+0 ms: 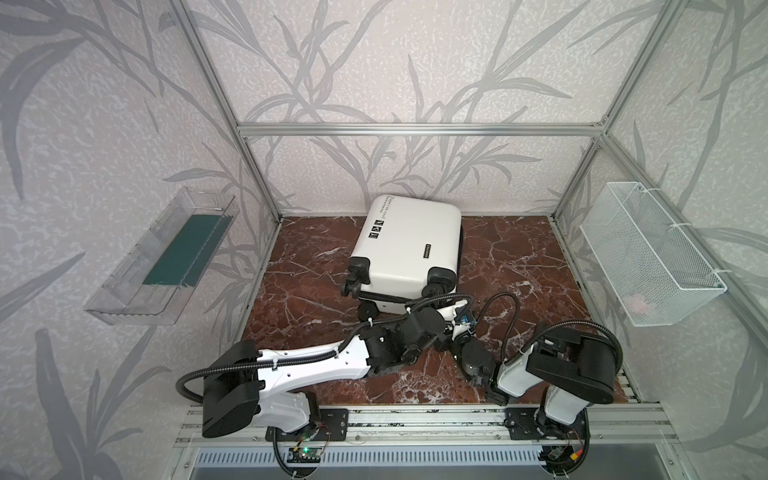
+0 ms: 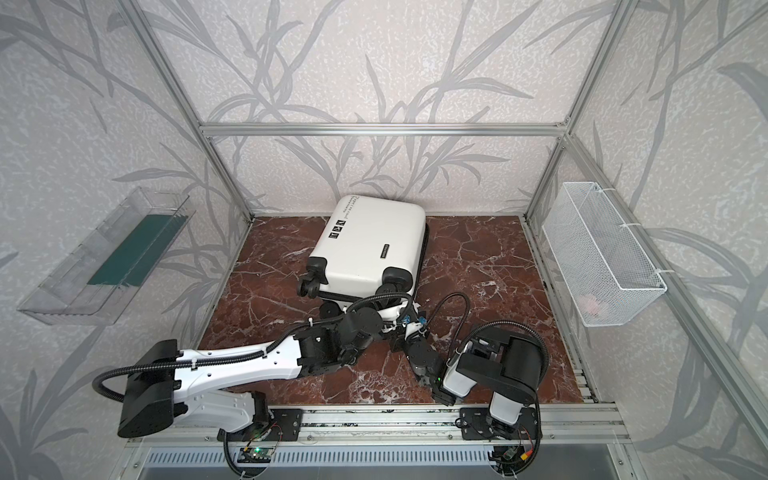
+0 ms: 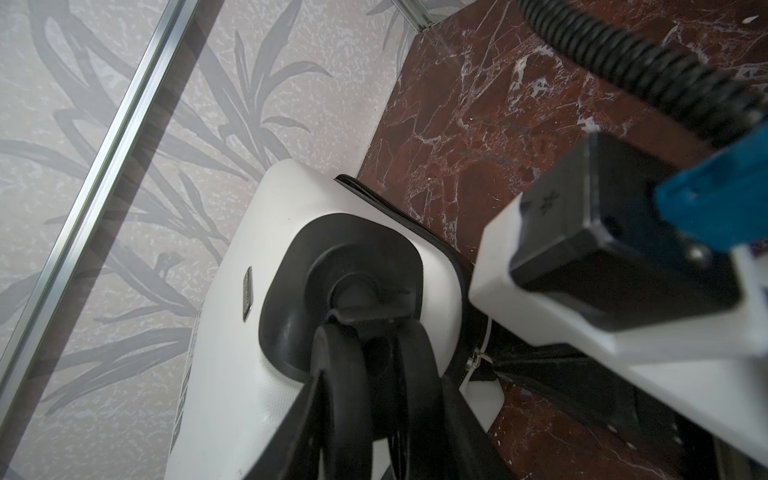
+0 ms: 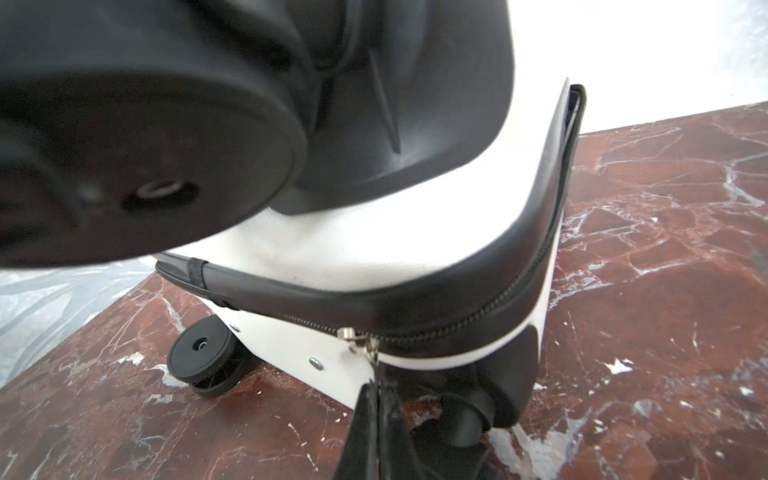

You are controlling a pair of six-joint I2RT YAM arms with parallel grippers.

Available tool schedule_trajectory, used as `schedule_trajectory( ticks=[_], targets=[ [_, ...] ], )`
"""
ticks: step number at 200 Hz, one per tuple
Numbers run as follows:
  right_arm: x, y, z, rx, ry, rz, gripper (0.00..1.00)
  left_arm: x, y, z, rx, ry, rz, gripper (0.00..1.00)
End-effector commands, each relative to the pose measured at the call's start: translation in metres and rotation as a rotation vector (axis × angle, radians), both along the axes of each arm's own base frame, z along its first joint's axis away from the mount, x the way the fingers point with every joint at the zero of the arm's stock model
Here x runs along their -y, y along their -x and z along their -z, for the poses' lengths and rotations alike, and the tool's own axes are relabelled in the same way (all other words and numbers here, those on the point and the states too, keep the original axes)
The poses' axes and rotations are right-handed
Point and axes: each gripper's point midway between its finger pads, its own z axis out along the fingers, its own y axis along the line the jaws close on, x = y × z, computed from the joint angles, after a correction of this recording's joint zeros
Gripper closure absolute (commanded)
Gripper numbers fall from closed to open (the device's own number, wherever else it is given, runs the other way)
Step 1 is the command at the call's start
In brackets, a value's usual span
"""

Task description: Pack the luggage

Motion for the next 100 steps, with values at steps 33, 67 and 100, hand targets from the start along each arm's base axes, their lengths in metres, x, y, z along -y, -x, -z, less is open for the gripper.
schedule_trajectory(
  ticks=[33,67,100],
  targets=[
    [0.059,-0.006,0.006,-0.008,0.003,0.267,1.0,0.005,-0.001,-0.039,0.045,0.144,-0.001,1.0],
    [0.083,-0.004,0.004,-0.019,0.015,0.361,1.0,0.006,-0.001,-0.038,0.045,0.146,0.002,1.0],
    [0.105,-0.001,0.01,-0.064,-0.001,0.448,1.0,0.006,-0.001,-0.038,0.045,0.149,0.002,1.0]
  ],
)
